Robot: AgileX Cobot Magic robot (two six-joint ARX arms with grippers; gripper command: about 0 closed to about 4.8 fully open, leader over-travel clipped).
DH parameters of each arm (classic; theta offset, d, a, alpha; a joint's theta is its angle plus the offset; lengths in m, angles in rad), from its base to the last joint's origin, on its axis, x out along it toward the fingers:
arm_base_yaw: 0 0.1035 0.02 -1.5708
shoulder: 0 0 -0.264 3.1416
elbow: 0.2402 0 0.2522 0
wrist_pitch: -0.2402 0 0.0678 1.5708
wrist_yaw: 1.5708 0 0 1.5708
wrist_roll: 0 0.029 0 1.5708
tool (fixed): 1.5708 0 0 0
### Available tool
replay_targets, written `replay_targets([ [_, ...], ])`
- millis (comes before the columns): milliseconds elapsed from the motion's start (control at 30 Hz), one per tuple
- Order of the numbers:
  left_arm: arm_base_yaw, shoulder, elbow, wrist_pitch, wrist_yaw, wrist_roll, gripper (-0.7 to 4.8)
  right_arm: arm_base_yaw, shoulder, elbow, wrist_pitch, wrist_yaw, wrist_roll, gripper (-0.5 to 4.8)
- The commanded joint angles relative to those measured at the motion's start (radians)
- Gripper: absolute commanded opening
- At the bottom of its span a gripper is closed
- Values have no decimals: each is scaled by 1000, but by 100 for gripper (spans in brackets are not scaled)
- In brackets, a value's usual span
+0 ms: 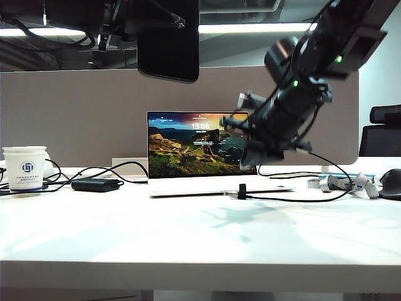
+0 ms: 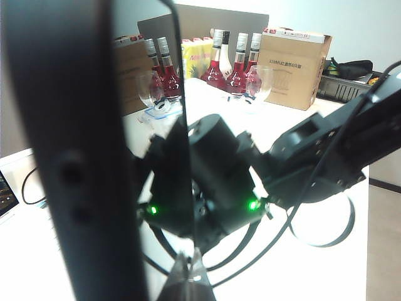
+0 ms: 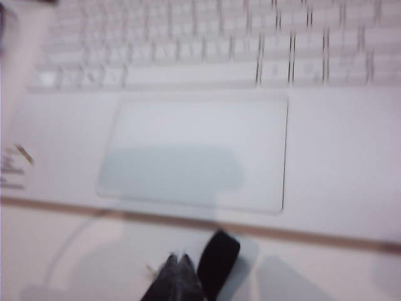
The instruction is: Pick up the black phone, pick up the charger plug, insert the charger plug into the phone's charging port, and finally place the connected phone back on the desk.
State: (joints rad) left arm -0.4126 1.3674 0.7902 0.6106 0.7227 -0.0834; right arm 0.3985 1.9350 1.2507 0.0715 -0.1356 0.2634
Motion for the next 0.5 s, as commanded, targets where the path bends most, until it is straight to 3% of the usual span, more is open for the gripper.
replay_targets([
  [33,0,-9,6,45,7,-3,-7,-1,-5,5,16,-5,31,160],
  [100,0,-9,6,45,7,-4,-7,-1,1,4,16,-3,71,300],
  [133,0,-9,6,45,7,-4,-7,0,7,5,21,2,91,322],
  [300,0,-9,6,42,7,-9,-7,8,43,5,90,11,130,319],
  [500,0,-9,6,42,7,-22,-7,34,71,5,105,96,129,301],
])
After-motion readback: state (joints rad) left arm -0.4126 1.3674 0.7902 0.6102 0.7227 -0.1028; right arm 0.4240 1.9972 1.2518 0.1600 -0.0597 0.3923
